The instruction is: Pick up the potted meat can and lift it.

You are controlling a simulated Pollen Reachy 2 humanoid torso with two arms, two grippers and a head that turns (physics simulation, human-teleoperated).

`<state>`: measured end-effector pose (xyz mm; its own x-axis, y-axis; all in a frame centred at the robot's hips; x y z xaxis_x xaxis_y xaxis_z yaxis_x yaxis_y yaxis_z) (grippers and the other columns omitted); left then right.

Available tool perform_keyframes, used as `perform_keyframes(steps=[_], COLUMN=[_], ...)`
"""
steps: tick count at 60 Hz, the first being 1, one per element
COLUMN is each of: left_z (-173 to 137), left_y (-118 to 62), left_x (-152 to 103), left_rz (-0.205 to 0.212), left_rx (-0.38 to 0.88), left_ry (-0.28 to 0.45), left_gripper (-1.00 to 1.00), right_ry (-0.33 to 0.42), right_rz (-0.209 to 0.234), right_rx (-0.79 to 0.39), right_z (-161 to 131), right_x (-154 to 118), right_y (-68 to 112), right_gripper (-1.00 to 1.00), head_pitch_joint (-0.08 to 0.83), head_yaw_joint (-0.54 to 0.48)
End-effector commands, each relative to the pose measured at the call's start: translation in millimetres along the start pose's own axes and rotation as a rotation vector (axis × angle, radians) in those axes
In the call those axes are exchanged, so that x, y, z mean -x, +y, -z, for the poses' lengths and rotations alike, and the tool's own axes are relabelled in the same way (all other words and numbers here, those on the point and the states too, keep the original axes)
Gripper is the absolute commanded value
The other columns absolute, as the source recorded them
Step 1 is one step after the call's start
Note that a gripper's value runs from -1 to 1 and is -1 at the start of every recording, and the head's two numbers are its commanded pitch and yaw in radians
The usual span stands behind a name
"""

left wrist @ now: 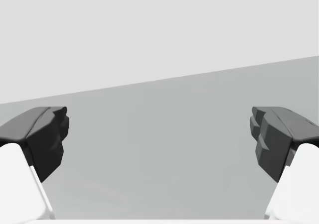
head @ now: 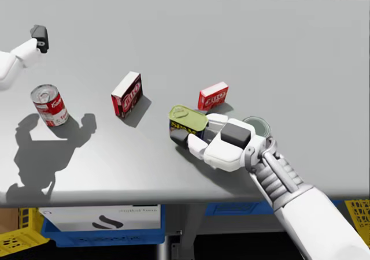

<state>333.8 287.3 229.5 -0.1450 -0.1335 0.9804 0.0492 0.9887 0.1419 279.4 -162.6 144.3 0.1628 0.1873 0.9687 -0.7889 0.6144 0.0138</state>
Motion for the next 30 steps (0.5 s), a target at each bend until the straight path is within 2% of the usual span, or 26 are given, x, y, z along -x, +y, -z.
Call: perform_keyframes(steps=[1,9,20,30], left_z=[0.0,0.2,0.5,-0.4], left_y=[-0.2,-0.8,-1.3,-1.3], left_x=[0.4,0.7,1.0,1.1], left_rz=[0.001,0.002,0.003,0.003], left_rx=[0.0,0.0,-0.001,-0.002], left_ry=[0.001,0.001,0.002,0.0], left_gripper=[-1.0,-1.0,-1.0,-1.0], right_ry=[0.018,0.026,0.029,0.021], right_rz=[0.028,0.024,0.024,0.009], right_rx=[-0.03,-0.043,-0.047,-0.054], right_z=[1.3,0.3,-0.7,-2.5], right_x=[5.1,6.6,7.1,5.1], right_y=[1.4,1.5,0.4,3.5], right_gripper=[1.0,0.99,0.98,0.99], head_pitch_joint=[0.738,0.676,0.469,0.38], head_yaw_joint=[-0.09,-0.08,-0.08,-0.1])
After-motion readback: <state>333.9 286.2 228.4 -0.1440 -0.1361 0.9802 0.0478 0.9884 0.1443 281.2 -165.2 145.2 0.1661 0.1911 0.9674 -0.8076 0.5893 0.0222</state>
